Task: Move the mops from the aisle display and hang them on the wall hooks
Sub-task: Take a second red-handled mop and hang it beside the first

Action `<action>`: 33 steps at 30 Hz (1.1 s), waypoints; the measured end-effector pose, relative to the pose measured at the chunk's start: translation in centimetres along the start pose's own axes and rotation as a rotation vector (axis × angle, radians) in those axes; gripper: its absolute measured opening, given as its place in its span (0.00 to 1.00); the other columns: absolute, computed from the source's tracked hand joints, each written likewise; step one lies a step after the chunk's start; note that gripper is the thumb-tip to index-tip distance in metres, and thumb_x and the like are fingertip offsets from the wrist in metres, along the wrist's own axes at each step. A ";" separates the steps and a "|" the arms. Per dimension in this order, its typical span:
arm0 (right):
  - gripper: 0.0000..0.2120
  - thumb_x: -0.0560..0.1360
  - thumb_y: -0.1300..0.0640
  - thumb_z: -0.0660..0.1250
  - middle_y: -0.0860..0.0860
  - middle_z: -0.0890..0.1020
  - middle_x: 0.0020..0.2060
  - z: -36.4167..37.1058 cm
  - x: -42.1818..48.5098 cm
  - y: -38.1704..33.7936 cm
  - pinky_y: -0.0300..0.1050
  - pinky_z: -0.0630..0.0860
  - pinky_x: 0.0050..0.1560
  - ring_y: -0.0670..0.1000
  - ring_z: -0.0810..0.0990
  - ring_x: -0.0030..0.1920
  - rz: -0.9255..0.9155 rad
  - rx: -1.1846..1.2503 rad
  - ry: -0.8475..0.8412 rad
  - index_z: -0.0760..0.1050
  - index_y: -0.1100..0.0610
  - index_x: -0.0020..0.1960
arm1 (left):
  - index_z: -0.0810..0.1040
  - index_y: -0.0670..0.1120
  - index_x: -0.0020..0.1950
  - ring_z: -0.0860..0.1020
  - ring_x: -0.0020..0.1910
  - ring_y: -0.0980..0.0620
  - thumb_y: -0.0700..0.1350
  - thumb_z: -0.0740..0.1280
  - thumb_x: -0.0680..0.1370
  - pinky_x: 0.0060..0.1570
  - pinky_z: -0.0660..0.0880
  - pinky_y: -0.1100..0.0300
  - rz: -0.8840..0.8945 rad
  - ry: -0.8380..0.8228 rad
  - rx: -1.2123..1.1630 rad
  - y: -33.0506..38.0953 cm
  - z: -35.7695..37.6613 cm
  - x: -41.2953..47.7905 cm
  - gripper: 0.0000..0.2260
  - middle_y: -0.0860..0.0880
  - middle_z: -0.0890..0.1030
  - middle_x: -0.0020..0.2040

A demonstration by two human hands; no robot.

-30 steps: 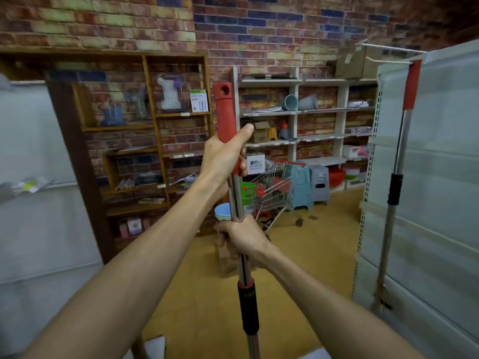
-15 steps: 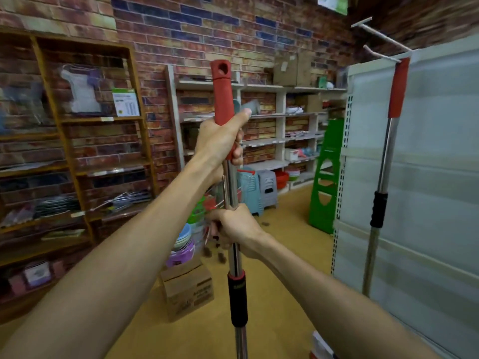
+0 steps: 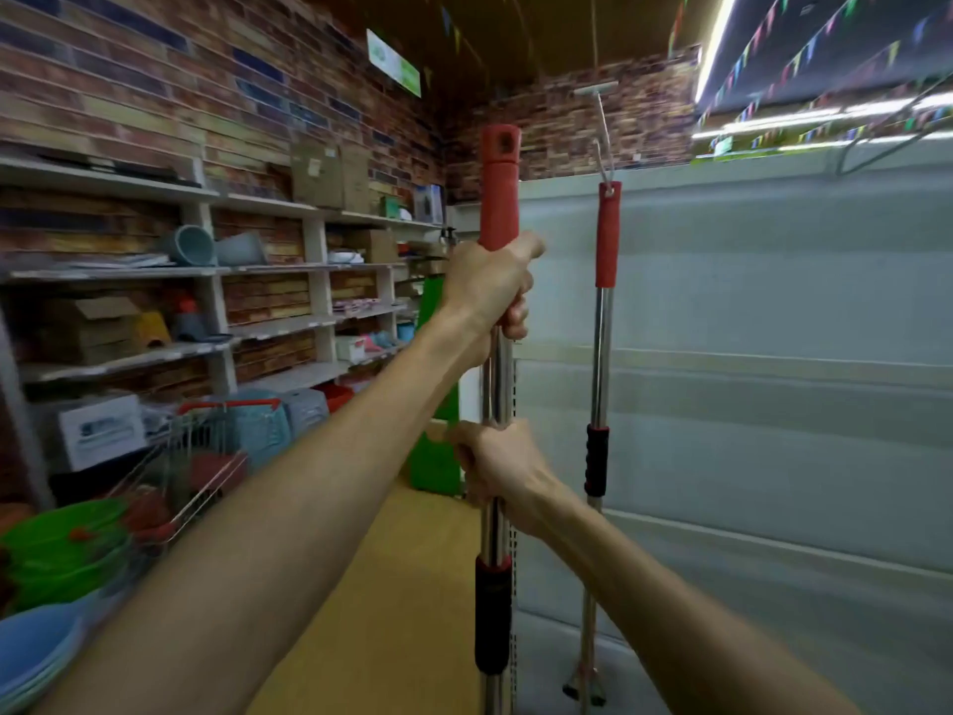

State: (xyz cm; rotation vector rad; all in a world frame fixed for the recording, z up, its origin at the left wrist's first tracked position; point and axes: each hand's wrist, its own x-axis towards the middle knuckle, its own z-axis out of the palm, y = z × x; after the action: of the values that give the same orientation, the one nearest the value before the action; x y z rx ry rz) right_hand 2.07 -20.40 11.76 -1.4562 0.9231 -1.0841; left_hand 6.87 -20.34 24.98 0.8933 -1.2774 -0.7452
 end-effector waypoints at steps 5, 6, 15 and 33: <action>0.18 0.77 0.63 0.66 0.47 0.68 0.20 -4.1 1.8 -0.6 0.39 0.63 0.24 0.47 0.64 0.19 0.005 0.015 0.171 0.67 0.55 0.30 | 0.70 0.45 0.38 0.64 0.18 0.54 0.43 0.68 0.78 0.21 0.63 0.64 -0.006 -0.159 -0.056 -0.5 4.1 2.8 0.11 0.51 0.67 0.25; 0.18 0.77 0.62 0.66 0.47 0.68 0.20 -4.8 2.2 -0.6 0.40 0.63 0.25 0.47 0.63 0.19 0.002 0.019 0.196 0.67 0.55 0.30 | 0.70 0.45 0.38 0.64 0.18 0.54 0.42 0.68 0.78 0.20 0.63 0.64 -0.005 -0.181 -0.067 -0.6 4.8 3.3 0.11 0.51 0.67 0.25; 0.16 0.77 0.61 0.67 0.47 0.69 0.20 -8.4 5.2 -1.2 0.42 0.65 0.26 0.48 0.65 0.20 -0.025 -0.005 0.342 0.69 0.56 0.32 | 0.69 0.46 0.39 0.62 0.20 0.53 0.41 0.67 0.77 0.23 0.61 0.63 -0.001 -0.299 -0.145 -1.8 7.7 7.3 0.09 0.50 0.65 0.27; 0.12 0.77 0.60 0.66 0.52 0.69 0.26 -10.4 9.6 0.3 0.43 0.67 0.28 0.50 0.66 0.23 -0.007 -0.071 0.403 0.72 0.58 0.34 | 0.68 0.47 0.39 0.61 0.20 0.53 0.41 0.67 0.76 0.22 0.61 0.63 -0.073 -0.343 -0.212 -5.2 8.9 12.3 0.10 0.52 0.65 0.25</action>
State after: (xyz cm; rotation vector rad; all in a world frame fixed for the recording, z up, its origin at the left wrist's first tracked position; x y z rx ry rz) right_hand -5.03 -32.51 13.27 -1.3195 1.2485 -1.3920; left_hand 0.05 -34.78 26.71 0.6596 -1.4372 -1.1046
